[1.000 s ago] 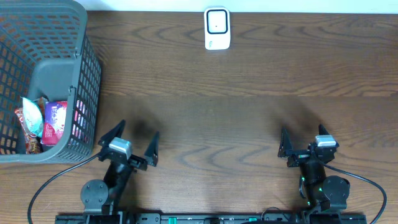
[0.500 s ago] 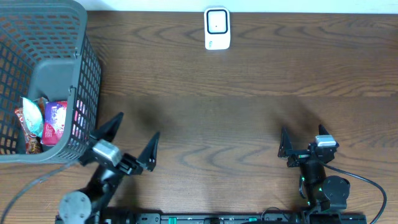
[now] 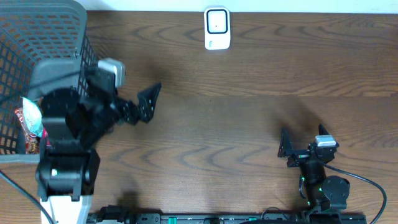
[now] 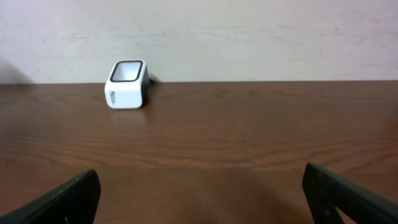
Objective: Scan the item barcode
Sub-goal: 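Move the left gripper over the basket and reach down inside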
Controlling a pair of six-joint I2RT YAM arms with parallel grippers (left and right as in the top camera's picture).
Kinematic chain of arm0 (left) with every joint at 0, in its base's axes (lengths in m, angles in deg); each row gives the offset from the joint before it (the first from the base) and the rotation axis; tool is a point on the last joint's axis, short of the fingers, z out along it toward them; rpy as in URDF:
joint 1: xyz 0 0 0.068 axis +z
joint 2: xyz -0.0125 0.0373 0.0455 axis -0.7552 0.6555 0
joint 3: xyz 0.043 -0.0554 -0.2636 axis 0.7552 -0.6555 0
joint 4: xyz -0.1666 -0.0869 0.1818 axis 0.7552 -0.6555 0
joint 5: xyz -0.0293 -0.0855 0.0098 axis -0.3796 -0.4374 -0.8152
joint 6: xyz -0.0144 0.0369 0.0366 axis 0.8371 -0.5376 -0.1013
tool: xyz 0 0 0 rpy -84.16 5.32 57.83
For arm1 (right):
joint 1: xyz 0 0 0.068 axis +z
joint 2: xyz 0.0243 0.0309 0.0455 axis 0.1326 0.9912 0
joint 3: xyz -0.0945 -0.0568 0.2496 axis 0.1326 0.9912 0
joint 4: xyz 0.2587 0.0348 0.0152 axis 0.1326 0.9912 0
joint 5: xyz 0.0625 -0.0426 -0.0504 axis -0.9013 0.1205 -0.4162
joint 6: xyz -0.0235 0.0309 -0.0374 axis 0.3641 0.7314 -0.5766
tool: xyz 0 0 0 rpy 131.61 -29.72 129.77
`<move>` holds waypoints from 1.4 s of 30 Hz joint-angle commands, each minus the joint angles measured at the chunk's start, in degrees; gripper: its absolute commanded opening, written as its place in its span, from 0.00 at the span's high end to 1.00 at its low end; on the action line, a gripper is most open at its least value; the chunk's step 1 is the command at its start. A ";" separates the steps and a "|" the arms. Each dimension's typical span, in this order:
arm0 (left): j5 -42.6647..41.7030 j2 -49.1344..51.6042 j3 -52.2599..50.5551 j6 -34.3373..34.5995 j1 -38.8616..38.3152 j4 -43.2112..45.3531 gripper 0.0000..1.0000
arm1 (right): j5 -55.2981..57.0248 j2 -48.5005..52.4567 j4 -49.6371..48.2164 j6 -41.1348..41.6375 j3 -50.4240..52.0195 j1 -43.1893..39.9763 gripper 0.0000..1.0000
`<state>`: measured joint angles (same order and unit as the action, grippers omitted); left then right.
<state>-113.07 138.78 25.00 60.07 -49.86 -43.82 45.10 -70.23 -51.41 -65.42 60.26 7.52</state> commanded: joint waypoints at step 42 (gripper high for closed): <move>56.83 25.57 28.39 14.95 20.22 -12.15 0.02 | 0.28 -0.24 0.26 0.76 0.07 -0.35 0.01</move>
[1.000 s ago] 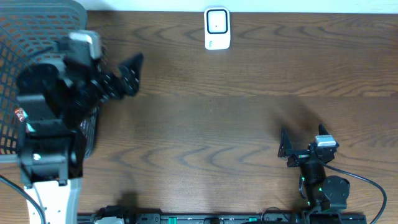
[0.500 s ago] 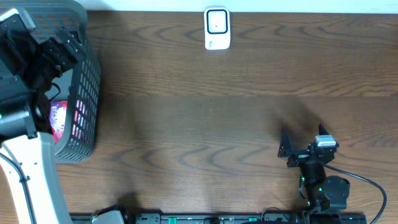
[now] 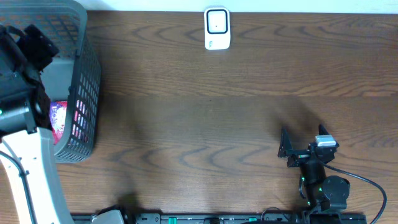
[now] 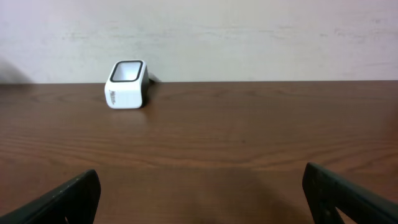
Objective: Scan the item barcode
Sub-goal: 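Move the left gripper over the basket and reach down inside, then grasp the purple-red snack bag in the basket with the left gripper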
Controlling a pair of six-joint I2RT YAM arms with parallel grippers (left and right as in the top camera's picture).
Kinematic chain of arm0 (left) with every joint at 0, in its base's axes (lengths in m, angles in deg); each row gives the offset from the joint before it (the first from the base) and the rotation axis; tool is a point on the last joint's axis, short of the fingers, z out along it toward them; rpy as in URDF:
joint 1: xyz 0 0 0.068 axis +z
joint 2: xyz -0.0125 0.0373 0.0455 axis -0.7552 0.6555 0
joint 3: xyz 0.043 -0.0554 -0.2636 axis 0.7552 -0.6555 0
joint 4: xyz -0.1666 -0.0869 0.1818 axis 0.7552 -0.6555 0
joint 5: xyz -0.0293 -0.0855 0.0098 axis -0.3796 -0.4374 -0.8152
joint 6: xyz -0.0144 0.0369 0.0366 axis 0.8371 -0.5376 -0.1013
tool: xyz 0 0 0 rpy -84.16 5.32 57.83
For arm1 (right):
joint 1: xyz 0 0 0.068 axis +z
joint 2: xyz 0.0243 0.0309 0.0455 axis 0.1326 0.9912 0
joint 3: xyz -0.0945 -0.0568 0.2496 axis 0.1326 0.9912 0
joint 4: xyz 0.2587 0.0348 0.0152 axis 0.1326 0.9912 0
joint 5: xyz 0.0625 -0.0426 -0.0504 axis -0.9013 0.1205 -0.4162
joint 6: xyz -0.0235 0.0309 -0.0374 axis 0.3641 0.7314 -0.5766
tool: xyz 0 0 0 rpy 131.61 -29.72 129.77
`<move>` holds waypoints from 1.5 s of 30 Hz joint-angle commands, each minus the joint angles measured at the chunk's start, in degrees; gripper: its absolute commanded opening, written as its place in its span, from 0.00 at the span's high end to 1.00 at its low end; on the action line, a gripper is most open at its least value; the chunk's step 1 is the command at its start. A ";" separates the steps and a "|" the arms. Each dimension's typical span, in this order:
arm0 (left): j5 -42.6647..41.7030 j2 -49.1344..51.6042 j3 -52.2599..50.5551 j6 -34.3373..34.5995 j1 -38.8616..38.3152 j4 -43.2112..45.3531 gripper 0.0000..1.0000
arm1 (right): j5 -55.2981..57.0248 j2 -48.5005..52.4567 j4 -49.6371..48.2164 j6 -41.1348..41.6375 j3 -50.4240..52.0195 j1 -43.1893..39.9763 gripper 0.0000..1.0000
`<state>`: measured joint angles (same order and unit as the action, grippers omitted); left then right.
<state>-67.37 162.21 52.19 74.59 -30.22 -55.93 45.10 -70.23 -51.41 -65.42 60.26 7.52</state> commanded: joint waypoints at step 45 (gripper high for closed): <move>-6.27 39.01 1.18 13.07 5.95 -27.67 0.10 | 0.28 -0.24 0.26 0.79 0.07 -0.35 0.01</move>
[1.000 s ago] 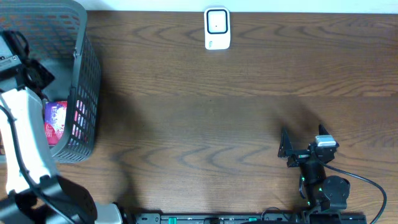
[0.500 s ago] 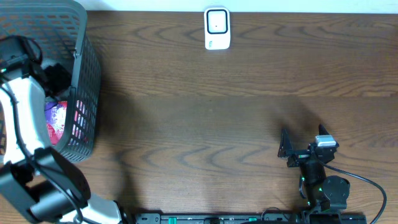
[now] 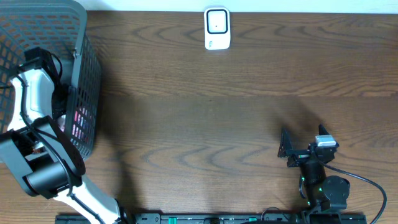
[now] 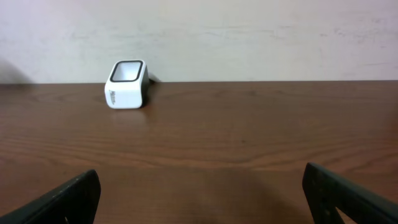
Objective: Scan the item barcode
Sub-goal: 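Grasp the purple-red snack bag in the basket with the left gripper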
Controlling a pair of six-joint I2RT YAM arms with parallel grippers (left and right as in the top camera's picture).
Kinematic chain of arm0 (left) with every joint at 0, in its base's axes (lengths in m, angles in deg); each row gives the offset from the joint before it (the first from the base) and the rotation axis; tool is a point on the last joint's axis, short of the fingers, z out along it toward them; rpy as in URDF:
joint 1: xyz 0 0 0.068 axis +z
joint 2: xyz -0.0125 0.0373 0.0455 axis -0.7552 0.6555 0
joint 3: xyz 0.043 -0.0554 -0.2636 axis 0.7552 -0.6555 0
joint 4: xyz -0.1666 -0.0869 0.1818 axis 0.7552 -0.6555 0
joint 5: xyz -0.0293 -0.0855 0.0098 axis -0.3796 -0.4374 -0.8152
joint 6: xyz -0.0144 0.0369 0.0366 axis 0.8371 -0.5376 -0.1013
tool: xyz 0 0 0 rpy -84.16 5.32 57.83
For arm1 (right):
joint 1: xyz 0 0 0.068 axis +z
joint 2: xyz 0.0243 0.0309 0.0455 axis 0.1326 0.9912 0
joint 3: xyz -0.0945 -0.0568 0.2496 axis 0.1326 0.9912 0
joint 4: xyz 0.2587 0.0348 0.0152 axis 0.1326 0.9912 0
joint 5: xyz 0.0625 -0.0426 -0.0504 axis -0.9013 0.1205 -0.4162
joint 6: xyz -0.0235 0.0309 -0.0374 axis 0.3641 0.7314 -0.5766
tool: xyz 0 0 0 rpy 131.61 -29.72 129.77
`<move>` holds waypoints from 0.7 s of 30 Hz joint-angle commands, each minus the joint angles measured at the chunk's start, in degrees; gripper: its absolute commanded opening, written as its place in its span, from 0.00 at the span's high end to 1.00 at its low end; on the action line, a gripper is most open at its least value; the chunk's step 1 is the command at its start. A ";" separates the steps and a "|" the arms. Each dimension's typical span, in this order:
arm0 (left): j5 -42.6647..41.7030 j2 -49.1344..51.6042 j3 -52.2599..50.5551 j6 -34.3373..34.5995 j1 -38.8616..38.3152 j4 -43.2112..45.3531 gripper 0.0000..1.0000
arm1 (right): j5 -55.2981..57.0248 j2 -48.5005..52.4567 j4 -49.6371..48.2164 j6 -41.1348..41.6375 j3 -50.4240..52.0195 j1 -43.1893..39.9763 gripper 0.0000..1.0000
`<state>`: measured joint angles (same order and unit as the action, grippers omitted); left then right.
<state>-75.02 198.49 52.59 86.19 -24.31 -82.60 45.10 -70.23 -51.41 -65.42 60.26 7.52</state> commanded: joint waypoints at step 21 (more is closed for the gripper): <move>1.81 1.97 2.64 0.15 0.28 -2.93 0.93 | 0.28 -0.24 0.26 0.76 0.07 -0.35 0.01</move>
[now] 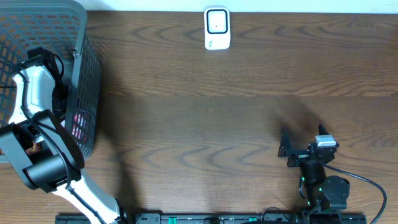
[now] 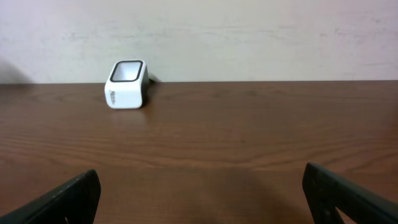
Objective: Scan the item barcode
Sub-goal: 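Grasp the purple-red snack bag in the basket with the left gripper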
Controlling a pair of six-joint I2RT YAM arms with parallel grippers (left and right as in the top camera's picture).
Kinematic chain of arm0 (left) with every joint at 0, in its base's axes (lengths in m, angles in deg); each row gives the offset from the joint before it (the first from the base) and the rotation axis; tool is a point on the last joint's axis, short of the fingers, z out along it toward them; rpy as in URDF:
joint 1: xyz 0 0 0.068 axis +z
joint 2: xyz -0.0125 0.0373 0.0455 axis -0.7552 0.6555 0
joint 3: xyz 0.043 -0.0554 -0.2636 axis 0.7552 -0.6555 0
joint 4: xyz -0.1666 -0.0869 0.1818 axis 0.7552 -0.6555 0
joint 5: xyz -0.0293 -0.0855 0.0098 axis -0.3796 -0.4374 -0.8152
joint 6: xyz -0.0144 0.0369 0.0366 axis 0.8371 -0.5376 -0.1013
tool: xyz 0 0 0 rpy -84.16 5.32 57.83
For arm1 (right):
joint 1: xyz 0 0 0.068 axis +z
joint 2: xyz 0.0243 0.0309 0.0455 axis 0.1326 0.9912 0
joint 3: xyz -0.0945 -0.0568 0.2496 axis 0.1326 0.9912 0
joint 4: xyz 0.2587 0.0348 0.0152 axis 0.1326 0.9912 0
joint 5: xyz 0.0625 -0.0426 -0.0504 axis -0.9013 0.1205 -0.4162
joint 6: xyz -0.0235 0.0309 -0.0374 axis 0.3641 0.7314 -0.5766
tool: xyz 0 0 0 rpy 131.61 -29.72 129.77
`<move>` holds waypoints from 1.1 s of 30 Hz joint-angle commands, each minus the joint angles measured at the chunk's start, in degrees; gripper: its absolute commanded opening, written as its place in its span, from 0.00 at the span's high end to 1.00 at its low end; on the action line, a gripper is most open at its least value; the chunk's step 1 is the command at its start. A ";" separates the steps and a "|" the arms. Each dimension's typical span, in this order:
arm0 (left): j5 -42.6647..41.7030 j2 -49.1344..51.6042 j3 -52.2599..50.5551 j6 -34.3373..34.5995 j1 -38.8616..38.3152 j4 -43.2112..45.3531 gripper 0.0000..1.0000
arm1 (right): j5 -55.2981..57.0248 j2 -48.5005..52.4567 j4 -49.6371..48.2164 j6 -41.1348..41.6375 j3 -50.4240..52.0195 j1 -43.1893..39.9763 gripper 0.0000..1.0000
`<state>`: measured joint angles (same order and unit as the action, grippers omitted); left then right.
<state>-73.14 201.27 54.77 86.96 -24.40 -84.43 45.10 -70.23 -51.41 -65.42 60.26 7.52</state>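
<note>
The white barcode scanner (image 1: 217, 28) stands at the table's far edge, window up; the right wrist view has the scanner (image 2: 127, 84) at the back left. A pink, colourful packet (image 1: 77, 121) shows through the wall of the grey mesh basket (image 1: 84, 56) at the left. My left arm (image 1: 32, 93) reaches down into that basket. Its gripper is sunk among the dark parts there, so its fingers cannot be made out. Near the front right of the table my right gripper (image 1: 284, 145) rests, and this right gripper (image 2: 200, 177) is open with nothing between its fingers.
The brown wooden table (image 1: 205, 124) runs from the basket to the right arm. A pale wall (image 2: 249, 37) stands just behind the scanner. The basket's tall mesh sides enclose the left arm's wrist.
The left arm has shifted slightly inside the basket, its lower links a little further left. The right arm, scanner and basket are unchanged.
At first my left gripper hung open over the table just right of the basket. Then the left arm stood at the far left above the basket. Later it reached down inside the basket, where it is now. The right arm never moved.
</note>
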 commanded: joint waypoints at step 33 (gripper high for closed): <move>-16.72 -51.58 2.40 3.28 -12.50 28.26 0.93 | 0.28 -0.24 0.26 0.76 0.07 -0.35 0.01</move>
<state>-87.26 152.00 56.13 89.67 -33.32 -57.48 45.10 -70.23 -51.41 -65.42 60.26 7.52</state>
